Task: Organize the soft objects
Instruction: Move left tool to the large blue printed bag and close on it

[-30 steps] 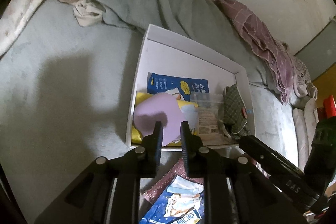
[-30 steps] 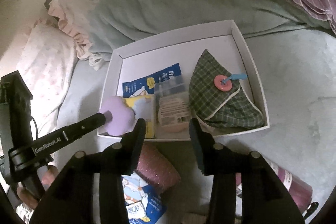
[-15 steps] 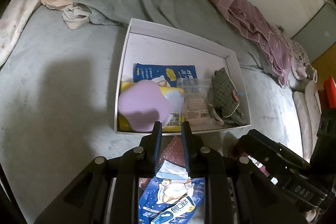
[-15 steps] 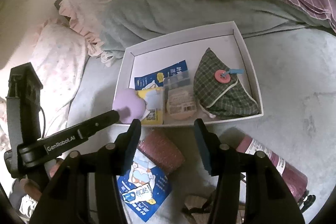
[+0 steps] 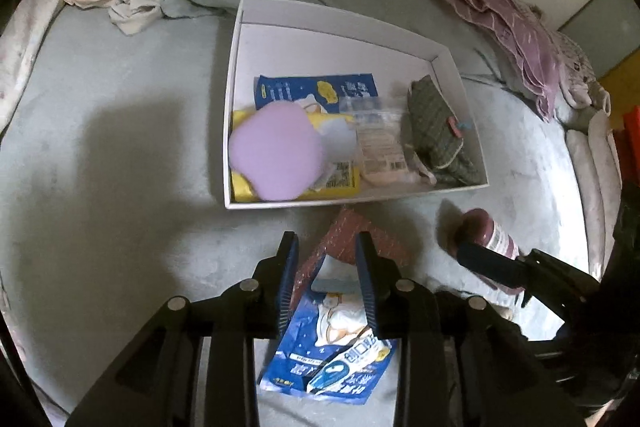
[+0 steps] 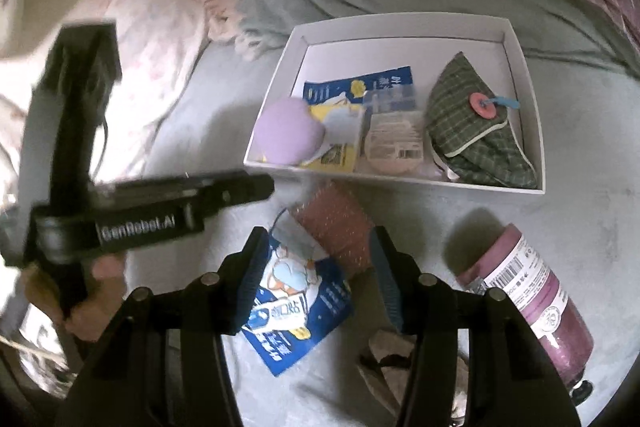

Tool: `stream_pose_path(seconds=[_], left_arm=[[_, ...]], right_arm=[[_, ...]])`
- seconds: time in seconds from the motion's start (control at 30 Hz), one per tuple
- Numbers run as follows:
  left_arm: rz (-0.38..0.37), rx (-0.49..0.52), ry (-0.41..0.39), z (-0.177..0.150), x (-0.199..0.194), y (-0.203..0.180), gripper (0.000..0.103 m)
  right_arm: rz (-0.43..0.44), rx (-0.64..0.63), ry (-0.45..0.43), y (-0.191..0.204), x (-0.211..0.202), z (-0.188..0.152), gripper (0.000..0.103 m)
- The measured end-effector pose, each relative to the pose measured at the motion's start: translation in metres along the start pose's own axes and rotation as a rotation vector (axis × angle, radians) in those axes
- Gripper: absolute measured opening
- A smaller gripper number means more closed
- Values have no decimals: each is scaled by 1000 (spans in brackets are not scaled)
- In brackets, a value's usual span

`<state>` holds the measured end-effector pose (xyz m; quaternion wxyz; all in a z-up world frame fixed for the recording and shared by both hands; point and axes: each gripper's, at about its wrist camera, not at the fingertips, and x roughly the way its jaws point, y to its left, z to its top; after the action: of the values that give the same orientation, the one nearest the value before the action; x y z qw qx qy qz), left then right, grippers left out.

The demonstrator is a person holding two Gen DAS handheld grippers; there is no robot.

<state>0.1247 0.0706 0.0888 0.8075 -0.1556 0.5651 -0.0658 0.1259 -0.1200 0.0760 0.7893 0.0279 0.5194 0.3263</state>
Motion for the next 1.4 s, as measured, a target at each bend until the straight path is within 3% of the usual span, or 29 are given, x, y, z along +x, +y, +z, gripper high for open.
stream_pose_path(seconds=[0.13, 0.33, 0.5, 0.57, 0.63, 0.77, 1.17, 1.27, 1.4], left_arm=[[-47, 5, 30, -6, 2, 9, 29], [-40, -46, -8, -23, -3, 27, 29], [-21, -39, -72, -64, -3, 42, 29], [-14, -56, -87, -83, 0, 54, 29], [-47, -83, -107, -97, 3, 67, 29], [-104, -101, -116, -110, 8, 79, 29], [-146, -60, -194, -114, 15, 69, 32], [-147, -40, -194, -116, 15, 66, 32], [-165, -23, -191, -120, 16, 61, 32]], right_arm=[[-64, -37, -53, 14, 5, -5, 54], [-45, -72, -170, 21, 1, -43, 54], [-21, -198, -279, 35, -5, -93, 55], [-1, -219, -304, 37, -3, -104, 63], [10, -228, -306, 40, 1, -108, 74], [12, -249, -293, 45, 16, -110, 77], [-110, -252, -202, 48, 54, -108, 78], [-147, -264, -199, 50, 54, -111, 71], [-183, -263, -214, 49, 48, -115, 54]])
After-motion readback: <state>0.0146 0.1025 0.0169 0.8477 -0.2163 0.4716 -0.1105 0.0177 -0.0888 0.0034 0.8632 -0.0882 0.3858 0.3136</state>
